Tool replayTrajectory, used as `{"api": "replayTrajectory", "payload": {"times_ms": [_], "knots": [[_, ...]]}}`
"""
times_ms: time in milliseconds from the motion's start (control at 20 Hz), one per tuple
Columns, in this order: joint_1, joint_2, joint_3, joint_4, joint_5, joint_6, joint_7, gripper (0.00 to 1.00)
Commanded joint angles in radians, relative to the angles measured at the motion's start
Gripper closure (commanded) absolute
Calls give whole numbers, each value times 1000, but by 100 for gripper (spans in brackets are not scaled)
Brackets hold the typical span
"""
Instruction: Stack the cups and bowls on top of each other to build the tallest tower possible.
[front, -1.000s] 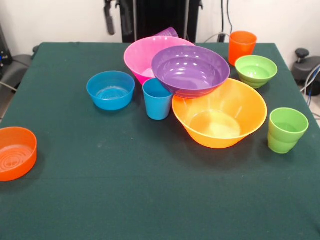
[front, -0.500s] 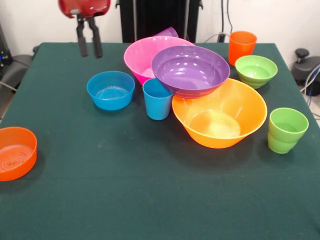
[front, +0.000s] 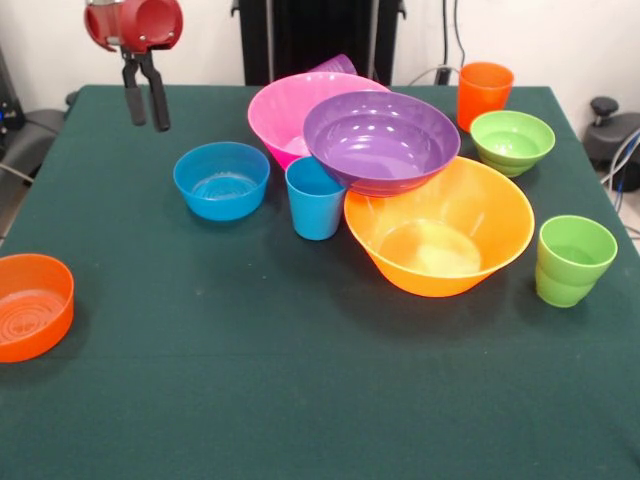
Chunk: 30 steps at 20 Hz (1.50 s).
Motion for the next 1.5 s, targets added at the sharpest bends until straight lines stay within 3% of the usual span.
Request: {"api": "replayTrajectory", "payload": {"times_ms": [50, 200, 900, 1500], "knots": [[10, 35, 40, -107, 4, -120, 257, 0], [0, 34, 46, -116, 16, -129, 238, 0], [48, 58, -4, -203, 50, -150, 321, 0], [214, 168, -153, -311, 141, -55, 515, 0]]}}
